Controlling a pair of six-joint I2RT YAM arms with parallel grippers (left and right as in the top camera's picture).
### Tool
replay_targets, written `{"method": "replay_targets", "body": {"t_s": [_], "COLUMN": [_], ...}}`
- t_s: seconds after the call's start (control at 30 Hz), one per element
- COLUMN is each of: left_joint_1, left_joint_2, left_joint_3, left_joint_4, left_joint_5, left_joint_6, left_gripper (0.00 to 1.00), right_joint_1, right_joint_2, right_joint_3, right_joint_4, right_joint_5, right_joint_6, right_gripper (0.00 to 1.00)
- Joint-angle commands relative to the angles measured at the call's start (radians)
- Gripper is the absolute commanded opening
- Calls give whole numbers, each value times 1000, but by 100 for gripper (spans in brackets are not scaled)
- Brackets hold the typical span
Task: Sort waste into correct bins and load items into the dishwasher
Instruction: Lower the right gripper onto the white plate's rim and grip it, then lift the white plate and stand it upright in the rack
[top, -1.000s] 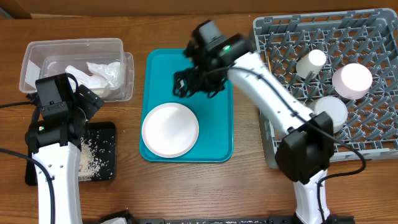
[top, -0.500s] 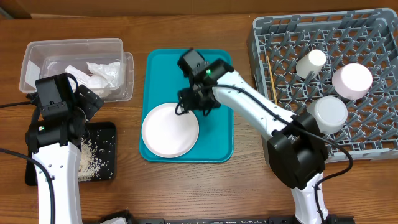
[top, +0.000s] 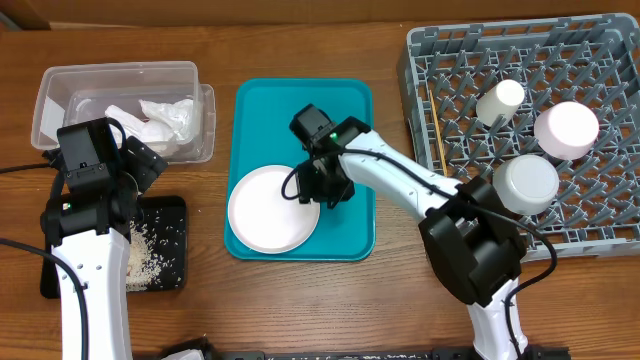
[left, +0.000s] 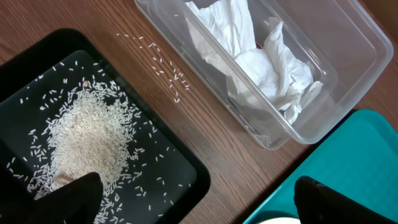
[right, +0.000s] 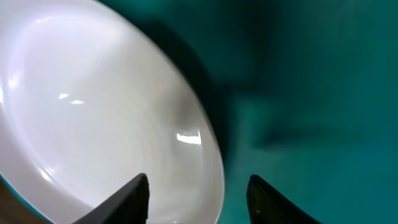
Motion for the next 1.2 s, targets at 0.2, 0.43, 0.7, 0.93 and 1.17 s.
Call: {"method": "replay_targets", "body": {"t_s": [0.2, 0.43, 0.7, 0.93, 1.17], "left_joint_1": [3, 3, 3, 3, 3], "left_joint_2": [-9, -10, -10, -9, -10], "left_joint_3": [15, 15, 15, 15, 15], "left_joint_4": [1, 1, 1, 1, 1], "left_joint_5": [4, 4, 4, 4, 4], "left_joint_6": [19, 19, 19, 19, 19], "left_gripper": [100, 100, 100, 100, 100], "right_joint_1": [17, 11, -73, -225, -409], "right_joint_2": [-19, -19, -34, -88, -160], "right_joint_3": [-84, -73, 83, 320, 513], "right_joint_4": [58, 62, -68, -294, -424], "right_joint_5": [-12, 3, 15, 236, 689], "right_joint_6": [62, 88, 74, 24, 24], "right_gripper": [41, 15, 4, 4, 4]}}
